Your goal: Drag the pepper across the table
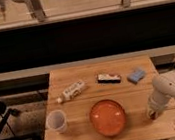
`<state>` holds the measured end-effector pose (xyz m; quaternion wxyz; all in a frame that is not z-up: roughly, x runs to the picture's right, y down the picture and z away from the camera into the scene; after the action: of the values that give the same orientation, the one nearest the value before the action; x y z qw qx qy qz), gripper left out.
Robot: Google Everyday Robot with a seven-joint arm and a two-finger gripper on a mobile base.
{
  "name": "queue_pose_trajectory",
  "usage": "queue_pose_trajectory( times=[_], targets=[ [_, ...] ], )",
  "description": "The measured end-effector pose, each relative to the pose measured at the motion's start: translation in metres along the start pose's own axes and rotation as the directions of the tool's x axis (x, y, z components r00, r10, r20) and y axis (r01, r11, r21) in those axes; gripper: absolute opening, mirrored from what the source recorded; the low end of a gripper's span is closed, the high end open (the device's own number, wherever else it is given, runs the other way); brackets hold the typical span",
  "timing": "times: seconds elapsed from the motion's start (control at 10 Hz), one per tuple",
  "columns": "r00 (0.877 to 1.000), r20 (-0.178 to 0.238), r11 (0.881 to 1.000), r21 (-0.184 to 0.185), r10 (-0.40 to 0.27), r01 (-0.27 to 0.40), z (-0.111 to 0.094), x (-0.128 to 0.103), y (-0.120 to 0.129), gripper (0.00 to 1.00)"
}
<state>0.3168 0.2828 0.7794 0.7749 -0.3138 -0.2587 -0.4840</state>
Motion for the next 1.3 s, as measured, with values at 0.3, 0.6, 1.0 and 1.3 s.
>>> queue_pose_trajectory(
  times=[0.3, 0.6, 1.0, 1.3],
  targets=[
    [0.998, -0.015, 0.998, 0.004, -0.061, 0.061, -0.005, -0.006, -0.023, 0.01],
    [0.995, -0.038, 0.995, 0.003, -0.096, 0.096, -0.016, -0.007, -0.036, 0.01],
    [0.989, -0.060, 0.991, 0.000, -0.133, 0.133, -0.025, 0.010, -0.060, 0.01],
    [0.988, -0.047, 0.989, -0.010, -0.145, 0.145, -0.020, 0.032, -0.078, 0.01]
  ],
)
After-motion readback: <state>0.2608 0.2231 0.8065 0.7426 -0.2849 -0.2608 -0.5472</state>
